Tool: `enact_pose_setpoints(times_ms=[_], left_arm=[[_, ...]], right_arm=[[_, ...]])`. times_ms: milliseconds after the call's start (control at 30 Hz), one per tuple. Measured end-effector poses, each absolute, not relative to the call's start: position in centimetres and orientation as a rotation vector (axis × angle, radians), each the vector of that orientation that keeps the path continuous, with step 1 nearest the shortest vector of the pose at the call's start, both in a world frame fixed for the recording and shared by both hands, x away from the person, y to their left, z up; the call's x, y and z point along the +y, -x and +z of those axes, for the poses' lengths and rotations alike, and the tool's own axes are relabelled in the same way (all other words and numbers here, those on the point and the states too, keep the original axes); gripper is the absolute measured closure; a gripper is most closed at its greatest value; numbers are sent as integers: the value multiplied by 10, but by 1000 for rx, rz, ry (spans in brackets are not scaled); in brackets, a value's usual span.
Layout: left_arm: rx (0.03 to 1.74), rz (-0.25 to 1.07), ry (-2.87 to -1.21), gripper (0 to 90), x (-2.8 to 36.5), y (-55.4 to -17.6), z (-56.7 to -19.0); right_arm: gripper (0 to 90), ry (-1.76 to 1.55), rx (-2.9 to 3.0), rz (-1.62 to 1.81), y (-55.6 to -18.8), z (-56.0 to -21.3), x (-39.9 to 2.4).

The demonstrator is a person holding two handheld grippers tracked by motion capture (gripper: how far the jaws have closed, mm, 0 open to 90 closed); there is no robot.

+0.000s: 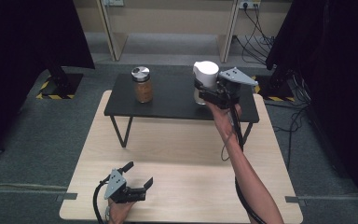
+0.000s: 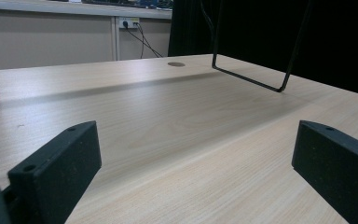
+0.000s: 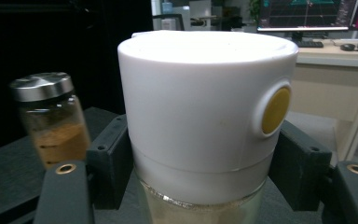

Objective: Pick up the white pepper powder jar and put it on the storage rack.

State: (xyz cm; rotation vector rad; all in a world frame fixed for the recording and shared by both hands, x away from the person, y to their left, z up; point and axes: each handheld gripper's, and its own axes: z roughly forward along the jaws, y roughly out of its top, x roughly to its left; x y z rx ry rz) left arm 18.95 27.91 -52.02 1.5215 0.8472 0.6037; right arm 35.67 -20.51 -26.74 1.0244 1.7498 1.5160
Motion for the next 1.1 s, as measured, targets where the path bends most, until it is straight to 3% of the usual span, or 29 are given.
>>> enact_pose_setpoints(times_ms=[800, 1100], left_arm=[[850, 607, -1521, 7, 278, -189, -520], [843, 611, -1532, 7, 277, -189, -519]], right_arm=[[297, -1028, 1722, 1465, -374, -287, -187], [45, -1036, 1691, 1473, -370, -292, -187]])
